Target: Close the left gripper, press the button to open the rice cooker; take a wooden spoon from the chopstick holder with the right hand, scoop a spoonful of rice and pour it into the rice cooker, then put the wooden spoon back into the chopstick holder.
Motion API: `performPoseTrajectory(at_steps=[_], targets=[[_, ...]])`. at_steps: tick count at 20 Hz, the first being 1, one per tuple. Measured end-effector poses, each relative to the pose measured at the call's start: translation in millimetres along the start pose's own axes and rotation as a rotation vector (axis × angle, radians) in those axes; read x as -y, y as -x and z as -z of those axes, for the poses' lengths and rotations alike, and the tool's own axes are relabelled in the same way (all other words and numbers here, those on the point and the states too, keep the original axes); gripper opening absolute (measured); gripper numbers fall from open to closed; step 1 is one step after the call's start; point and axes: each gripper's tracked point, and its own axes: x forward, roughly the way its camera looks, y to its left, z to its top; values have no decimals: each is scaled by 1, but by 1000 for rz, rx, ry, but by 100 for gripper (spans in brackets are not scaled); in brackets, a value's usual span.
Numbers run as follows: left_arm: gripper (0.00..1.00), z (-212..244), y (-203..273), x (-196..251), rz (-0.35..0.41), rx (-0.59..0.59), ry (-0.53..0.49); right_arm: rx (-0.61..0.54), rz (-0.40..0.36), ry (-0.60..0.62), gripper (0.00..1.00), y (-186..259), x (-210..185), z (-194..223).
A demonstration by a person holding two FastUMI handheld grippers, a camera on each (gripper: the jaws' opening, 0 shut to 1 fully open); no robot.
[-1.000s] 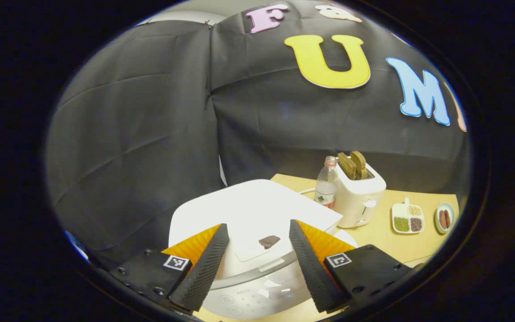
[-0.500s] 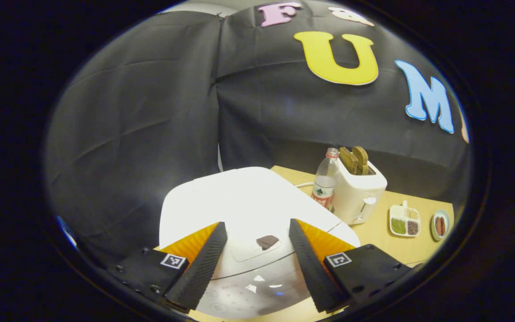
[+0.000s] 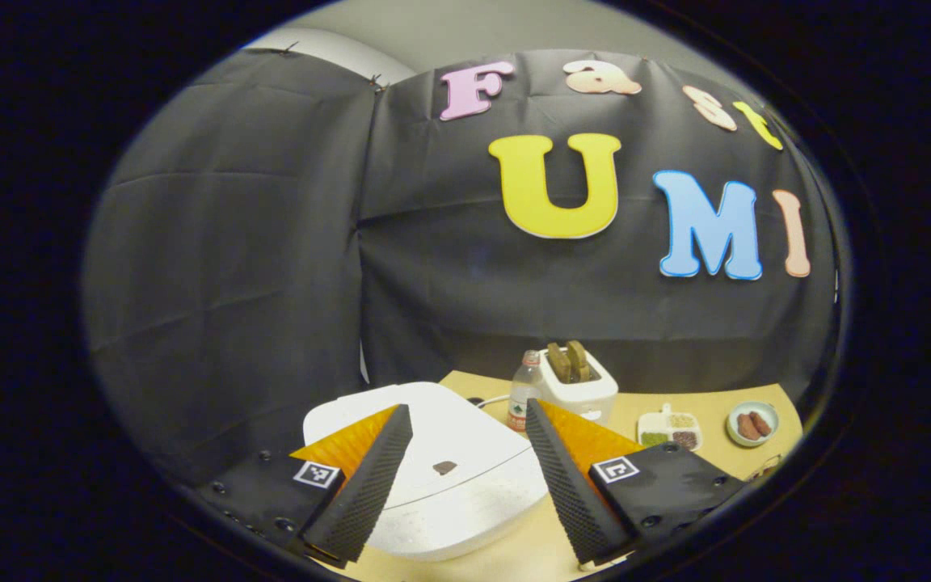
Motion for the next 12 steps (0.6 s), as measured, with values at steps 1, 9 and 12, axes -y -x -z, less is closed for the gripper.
performPoseTrajectory(at_steps=[1, 9, 12], targets=[[98, -9, 7, 9, 28, 30, 12, 5, -4, -7, 97, 1, -4, -3], [97, -49, 75, 47, 204, 214, 17, 70, -56, -8, 96, 8, -33, -18], [97, -54, 99, 52, 204, 270, 18, 108, -48, 25, 96, 10, -40, -23]])
